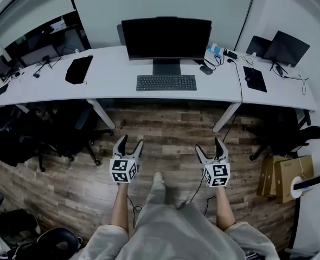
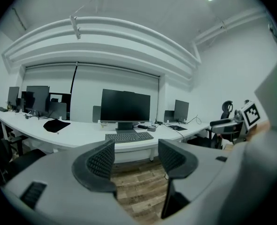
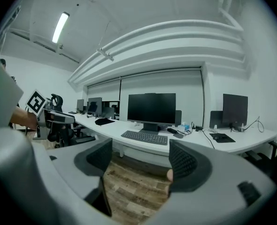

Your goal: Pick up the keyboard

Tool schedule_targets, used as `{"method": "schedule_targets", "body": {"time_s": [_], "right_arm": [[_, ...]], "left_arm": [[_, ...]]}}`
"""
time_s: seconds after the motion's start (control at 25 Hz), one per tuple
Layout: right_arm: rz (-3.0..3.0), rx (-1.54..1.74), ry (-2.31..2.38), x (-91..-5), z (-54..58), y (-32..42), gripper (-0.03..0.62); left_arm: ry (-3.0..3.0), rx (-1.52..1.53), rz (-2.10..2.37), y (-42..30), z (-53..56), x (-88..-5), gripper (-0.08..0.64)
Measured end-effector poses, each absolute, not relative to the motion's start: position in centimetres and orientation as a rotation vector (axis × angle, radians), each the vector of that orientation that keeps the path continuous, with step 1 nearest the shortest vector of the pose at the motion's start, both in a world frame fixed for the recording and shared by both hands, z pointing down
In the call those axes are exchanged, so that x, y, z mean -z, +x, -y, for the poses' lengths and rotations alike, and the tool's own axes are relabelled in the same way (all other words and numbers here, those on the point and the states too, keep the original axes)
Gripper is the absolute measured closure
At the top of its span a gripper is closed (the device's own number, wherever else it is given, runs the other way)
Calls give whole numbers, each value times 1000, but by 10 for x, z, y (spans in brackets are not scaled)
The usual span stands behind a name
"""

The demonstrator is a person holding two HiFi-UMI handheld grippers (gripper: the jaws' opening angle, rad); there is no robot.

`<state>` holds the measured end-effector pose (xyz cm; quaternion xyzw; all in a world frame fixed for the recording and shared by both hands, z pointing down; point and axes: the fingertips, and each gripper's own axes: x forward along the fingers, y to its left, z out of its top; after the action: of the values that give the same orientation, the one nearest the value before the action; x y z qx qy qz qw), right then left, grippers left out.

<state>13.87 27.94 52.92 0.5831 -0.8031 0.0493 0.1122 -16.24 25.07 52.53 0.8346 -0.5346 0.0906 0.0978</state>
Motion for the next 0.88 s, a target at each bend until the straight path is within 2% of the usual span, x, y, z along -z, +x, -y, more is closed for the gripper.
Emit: {"method": "schedule_targets", "body": {"time_s": [0.88], "right_arm": [[2241,-169,1782,-522,-82,109,227]], "left_arm": [[2518,-272,1467,-191,-25,-523,291]]}}
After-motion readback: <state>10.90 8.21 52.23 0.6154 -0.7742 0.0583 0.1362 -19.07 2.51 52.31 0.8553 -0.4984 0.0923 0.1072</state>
